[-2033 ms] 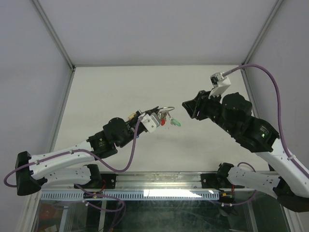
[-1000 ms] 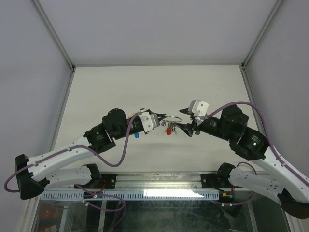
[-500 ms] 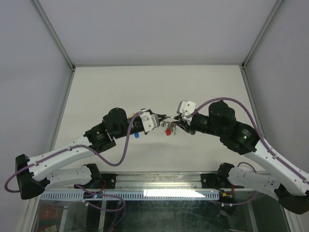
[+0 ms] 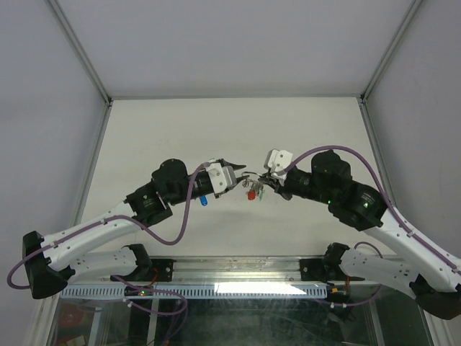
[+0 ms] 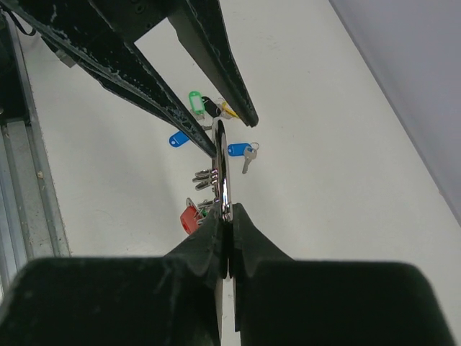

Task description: Put the keys on the keyring

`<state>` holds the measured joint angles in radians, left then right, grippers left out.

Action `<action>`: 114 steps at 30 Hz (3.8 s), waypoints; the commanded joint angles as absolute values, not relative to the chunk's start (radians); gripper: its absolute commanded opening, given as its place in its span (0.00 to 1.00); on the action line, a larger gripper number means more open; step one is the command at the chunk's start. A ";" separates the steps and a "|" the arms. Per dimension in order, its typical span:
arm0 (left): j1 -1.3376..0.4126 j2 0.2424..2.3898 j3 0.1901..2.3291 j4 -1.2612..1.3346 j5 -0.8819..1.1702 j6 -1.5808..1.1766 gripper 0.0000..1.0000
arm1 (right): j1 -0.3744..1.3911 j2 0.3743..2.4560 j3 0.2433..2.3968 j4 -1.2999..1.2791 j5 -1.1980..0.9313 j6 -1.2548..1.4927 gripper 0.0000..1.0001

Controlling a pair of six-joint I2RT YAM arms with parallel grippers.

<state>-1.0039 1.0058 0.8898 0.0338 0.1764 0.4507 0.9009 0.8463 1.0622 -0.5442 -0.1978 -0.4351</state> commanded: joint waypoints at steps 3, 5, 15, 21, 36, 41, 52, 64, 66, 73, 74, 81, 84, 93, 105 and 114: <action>-0.956 0.987 0.941 0.119 0.181 0.370 0.32 | 0.903 0.803 1.077 -0.476 -0.128 -0.398 0.00; -0.937 0.992 0.945 0.125 0.198 0.343 0.37 | 0.902 0.786 1.067 -0.466 -0.103 -0.397 0.00; -0.927 0.951 0.925 0.107 0.198 0.260 0.46 | 0.902 0.692 1.075 -0.455 -0.123 -0.351 0.00; -0.928 0.927 0.844 0.177 0.183 0.197 0.49 | 0.902 0.680 1.091 -0.425 -0.170 -0.306 0.00; -0.930 0.878 0.724 0.295 0.192 0.124 0.50 | 0.902 0.666 1.079 -0.289 -0.187 -0.272 0.00; -0.930 0.881 0.703 0.334 0.184 0.095 0.50 | 0.902 0.654 1.072 -0.264 -0.206 -0.262 0.00; -0.930 0.904 0.704 0.439 0.171 0.040 0.48 | 0.902 0.657 1.063 -0.266 -0.224 -0.259 0.00; -0.930 0.876 0.865 0.128 0.367 0.237 0.48 | 0.903 0.773 1.215 -0.595 -0.214 -0.403 0.00; -0.930 0.902 0.917 0.064 0.399 0.285 0.48 | 0.903 0.805 1.247 -0.647 -0.228 -0.426 0.00; -0.930 0.984 1.026 -0.084 0.469 0.386 0.48 | 0.904 0.868 1.306 -0.739 -0.294 -0.467 0.00; -0.930 0.996 1.040 -0.099 0.479 0.398 0.48 | 0.904 0.871 1.307 -0.739 -0.304 -0.469 0.00; -0.930 1.070 1.101 -0.184 0.549 0.446 0.43 | 0.904 0.879 1.304 -0.720 -0.341 -0.472 0.00; -0.930 1.085 1.108 -0.189 0.561 0.449 0.33 | 0.904 0.880 1.298 -0.712 -0.350 -0.472 0.00; -0.930 1.096 1.119 -0.174 0.514 0.432 0.00 | 0.903 0.844 1.241 -0.650 -0.337 -0.418 0.18; -0.930 1.036 1.096 -0.094 0.274 0.312 0.00 | 0.903 0.626 0.934 -0.360 -0.044 -0.194 0.63; -0.930 1.031 1.102 -0.066 0.221 0.278 0.00 | 0.904 0.650 0.773 -0.120 0.013 -0.135 0.62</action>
<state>-0.9321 1.0588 1.0805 -0.1528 0.2588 0.3096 0.9009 0.6323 0.7979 -0.3252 -0.0330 -0.1867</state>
